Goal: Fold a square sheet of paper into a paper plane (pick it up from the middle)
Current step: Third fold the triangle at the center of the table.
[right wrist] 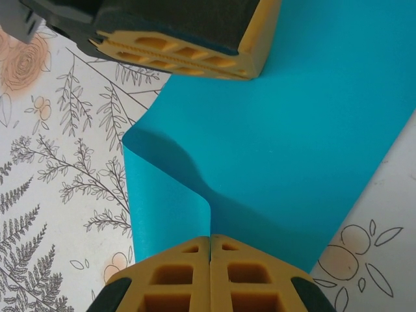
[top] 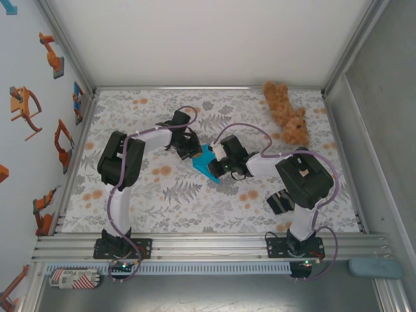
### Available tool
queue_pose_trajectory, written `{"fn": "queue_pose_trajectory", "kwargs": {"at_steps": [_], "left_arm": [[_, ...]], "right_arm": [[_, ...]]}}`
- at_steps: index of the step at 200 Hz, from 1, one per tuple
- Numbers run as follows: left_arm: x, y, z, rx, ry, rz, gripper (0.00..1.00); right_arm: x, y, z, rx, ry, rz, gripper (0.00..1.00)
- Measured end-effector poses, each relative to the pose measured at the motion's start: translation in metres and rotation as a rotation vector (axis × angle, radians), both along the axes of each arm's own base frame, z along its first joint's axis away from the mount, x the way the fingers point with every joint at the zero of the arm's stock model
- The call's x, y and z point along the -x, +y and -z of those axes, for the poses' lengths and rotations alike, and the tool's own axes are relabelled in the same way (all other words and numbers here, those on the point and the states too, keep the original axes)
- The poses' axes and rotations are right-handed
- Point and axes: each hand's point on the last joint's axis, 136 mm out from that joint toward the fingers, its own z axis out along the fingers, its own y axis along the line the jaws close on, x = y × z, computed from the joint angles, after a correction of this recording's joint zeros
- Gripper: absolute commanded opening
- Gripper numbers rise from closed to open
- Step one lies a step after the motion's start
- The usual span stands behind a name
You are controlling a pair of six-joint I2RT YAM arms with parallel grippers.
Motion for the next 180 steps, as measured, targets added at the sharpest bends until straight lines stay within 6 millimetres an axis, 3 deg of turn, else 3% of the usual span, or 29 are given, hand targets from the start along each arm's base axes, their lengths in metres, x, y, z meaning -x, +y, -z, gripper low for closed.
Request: {"fn": "queue_pose_trajectory", "kwargs": {"at_steps": [63,118,180], "left_arm": [[0.000,-0.001,0.000,0.002,0.000,0.004,0.08],[-0.006,-0.004,-0.009,0.011,-0.021,0.009,0.19],[-0.016,0.006,-0.014,0.003,-0.045,-0.021,0.13]], "right_arm": [[0.003,-0.002,0.005,0.016,0.021,0.001,0.00],[0.002,-0.003,0.006,0.021,0.029,0.008,0.00],[0.002,-0.002,0.006,0.019,0.033,0.014,0.00]]}}
